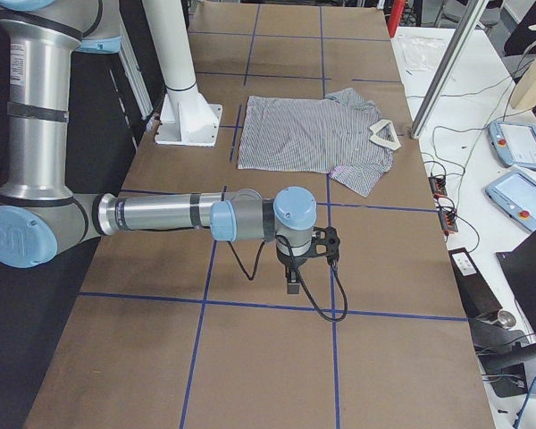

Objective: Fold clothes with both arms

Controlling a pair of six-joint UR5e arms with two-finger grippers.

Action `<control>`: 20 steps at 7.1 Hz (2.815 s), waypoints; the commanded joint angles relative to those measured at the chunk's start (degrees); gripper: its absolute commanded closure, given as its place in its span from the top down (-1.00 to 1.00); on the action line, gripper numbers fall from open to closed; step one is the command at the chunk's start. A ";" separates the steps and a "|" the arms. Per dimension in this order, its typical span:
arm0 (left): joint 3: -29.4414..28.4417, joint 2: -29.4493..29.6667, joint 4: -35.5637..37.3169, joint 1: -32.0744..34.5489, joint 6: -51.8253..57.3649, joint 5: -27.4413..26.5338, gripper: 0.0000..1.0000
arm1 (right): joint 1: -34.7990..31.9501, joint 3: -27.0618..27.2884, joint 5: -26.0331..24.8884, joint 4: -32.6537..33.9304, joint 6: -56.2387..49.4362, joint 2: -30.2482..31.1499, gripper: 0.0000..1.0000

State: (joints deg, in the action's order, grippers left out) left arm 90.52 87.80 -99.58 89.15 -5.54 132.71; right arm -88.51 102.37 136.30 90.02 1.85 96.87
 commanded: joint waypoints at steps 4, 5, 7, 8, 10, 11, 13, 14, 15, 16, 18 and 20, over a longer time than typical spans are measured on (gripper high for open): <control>0.45 7.60 -0.09 -0.82 0.09 -0.09 1.00 | 4.90 -0.24 4.73 -3.69 2.80 -5.26 1.00; 0.62 9.82 -1.74 -1.26 0.52 0.96 1.00 | 9.71 -2.77 4.67 -4.66 2.99 -11.29 1.00; -1.31 10.64 -13.13 -10.02 -1.65 1.76 1.00 | 15.18 -10.57 4.15 -7.20 12.35 -21.75 1.00; -1.49 11.42 -13.61 -10.14 -2.45 1.85 1.00 | 17.64 -14.88 0.14 -10.09 19.18 -26.86 1.00; -2.10 14.14 -13.10 -10.49 -2.90 1.76 1.00 | 24.93 -25.48 -7.70 -26.63 35.42 -33.98 1.00; -2.02 14.06 -13.44 -10.49 -2.81 1.76 1.00 | 28.88 -32.25 -12.85 -35.96 41.34 -37.16 1.00; -1.58 14.15 -13.53 -10.49 -2.81 1.85 1.00 | 32.34 -44.39 -18.09 -37.54 42.19 -47.07 1.00; -1.32 14.50 -13.62 -10.49 -3.94 1.85 1.00 | 32.34 -46.19 -18.09 -37.81 42.10 -47.56 0.99; -0.79 14.94 -13.62 -10.49 -5.78 1.85 1.00 | 32.95 -46.56 -18.09 -37.81 42.10 -47.56 0.99; -0.18 14.94 -13.79 -10.49 -6.15 1.85 1.00 | 33.39 -47.43 -18.18 -37.81 42.01 -47.56 0.98; 0.09 15.03 -13.80 -10.49 -6.15 1.85 1.00 | 33.75 -49.10 -18.26 -37.81 42.01 -48.00 0.91; 0.27 15.03 -13.80 -10.49 -6.24 1.85 1.00 | 34.01 -49.81 -18.27 -37.72 42.01 -48.09 0.76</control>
State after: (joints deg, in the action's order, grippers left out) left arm 90.64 102.81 -113.42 78.66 -11.70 134.56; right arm -54.69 53.13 118.05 52.22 43.86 48.84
